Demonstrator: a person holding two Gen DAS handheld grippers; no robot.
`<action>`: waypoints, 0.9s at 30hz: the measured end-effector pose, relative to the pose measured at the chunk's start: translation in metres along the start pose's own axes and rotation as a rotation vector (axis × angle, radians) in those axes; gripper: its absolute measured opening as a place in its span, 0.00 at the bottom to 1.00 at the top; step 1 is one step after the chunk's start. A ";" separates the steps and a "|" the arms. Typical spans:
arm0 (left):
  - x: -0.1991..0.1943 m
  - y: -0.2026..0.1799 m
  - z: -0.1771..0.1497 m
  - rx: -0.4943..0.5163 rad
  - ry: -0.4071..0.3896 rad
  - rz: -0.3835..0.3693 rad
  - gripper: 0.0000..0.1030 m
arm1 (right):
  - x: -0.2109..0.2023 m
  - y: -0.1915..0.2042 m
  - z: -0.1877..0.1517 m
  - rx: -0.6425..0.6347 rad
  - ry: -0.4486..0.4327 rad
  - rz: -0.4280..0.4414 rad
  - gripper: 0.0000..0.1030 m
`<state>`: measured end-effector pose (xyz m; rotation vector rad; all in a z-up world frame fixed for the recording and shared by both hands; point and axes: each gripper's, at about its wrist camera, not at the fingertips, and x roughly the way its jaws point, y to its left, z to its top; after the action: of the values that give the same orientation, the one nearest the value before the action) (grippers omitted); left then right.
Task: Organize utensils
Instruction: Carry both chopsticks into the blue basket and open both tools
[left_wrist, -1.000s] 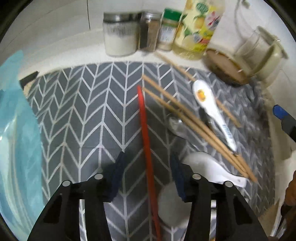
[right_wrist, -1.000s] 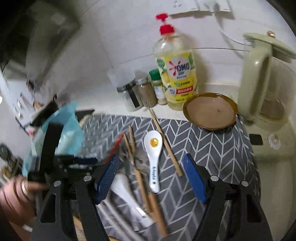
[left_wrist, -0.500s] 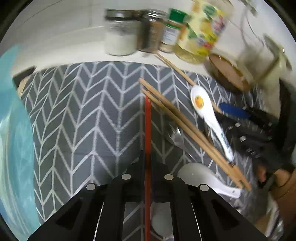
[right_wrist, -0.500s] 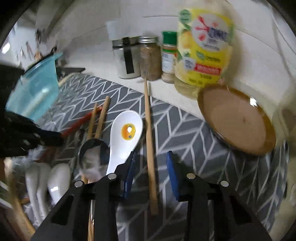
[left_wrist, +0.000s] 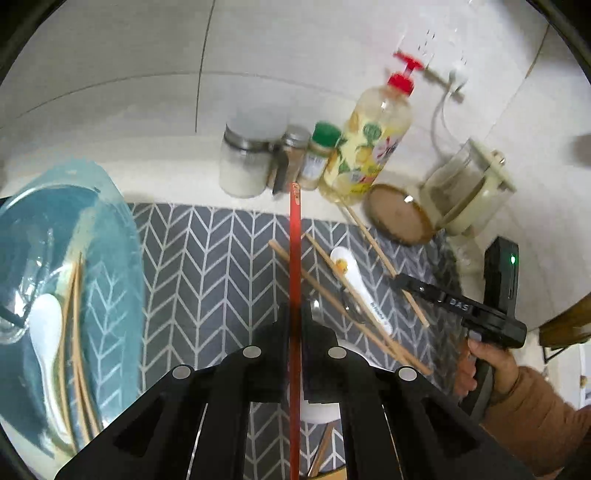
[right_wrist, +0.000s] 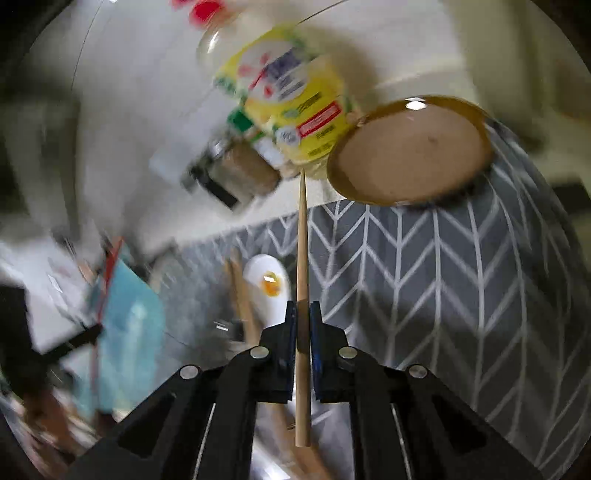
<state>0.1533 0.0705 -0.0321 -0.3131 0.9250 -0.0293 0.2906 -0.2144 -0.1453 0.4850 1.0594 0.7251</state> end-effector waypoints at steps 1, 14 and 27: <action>-0.005 0.003 0.002 -0.009 -0.009 0.003 0.06 | -0.007 0.001 -0.004 0.057 -0.018 0.035 0.07; -0.115 0.104 0.018 -0.048 -0.108 0.096 0.06 | -0.033 0.181 -0.027 0.001 -0.071 0.247 0.07; -0.059 0.239 -0.008 -0.173 0.151 0.166 0.06 | 0.113 0.322 -0.108 -0.172 0.207 -0.006 0.07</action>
<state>0.0848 0.3063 -0.0569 -0.3974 1.1032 0.1831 0.1300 0.0879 -0.0424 0.2624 1.1789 0.8664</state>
